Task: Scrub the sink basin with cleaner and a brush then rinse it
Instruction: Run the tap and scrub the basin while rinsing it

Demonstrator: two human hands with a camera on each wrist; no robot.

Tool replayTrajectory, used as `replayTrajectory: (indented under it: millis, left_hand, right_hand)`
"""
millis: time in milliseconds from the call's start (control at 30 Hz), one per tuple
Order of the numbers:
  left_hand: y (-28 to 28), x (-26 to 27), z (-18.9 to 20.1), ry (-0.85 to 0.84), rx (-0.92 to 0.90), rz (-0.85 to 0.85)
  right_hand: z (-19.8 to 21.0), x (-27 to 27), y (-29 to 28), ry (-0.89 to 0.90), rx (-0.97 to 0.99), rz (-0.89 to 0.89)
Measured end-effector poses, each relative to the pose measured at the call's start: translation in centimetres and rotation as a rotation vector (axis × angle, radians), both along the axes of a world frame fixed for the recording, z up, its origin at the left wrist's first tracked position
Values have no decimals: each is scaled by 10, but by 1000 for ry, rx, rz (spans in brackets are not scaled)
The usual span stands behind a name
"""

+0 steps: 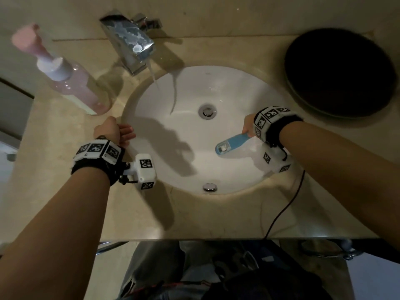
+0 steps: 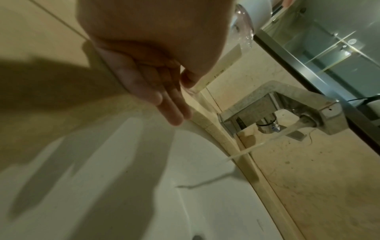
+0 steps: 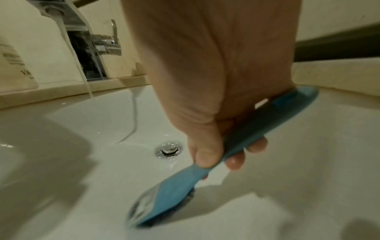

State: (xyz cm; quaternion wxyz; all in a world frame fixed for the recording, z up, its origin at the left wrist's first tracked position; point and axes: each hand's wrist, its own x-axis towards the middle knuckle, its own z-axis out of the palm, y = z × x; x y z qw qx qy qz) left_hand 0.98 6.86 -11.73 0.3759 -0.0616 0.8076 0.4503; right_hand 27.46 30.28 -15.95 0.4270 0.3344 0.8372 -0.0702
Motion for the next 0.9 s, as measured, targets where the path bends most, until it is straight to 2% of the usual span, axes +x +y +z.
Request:
replayTrajectory:
  millis: [67, 200, 300, 400, 500, 600, 667, 767, 900]
  left_hand:
    - [2, 6, 3, -19, -4, -30]
    - [4, 18, 12, -17, -20, -70]
    - [6, 23, 21, -42, 9, -97]
    - [10, 28, 32, -27, 19, -141]
    - [14, 26, 41, -37, 24, -174]
    - [19, 24, 55, -16, 18, -243]
    - [27, 26, 69, 80, 29, -354]
    - [47, 22, 99, 301, 163, -458]
    - [82, 10, 147, 557, 385, -371]
  right_hand:
    - [-4, 0, 14, 37, 86, -92]
    - [41, -3, -16, 132, 106, -222]
    - [50, -17, -25, 255, 16, -325]
    - [78, -38, -42, 401, -100, -410]
    - [92, -58, -47, 549, -149, -509]
    - [103, -78, -52, 611, -176, -560]
    - [108, -89, -53, 575, -144, -557]
    - [118, -100, -49, 542, -68, -574]
    - [131, -101, -39, 602, -140, -649]
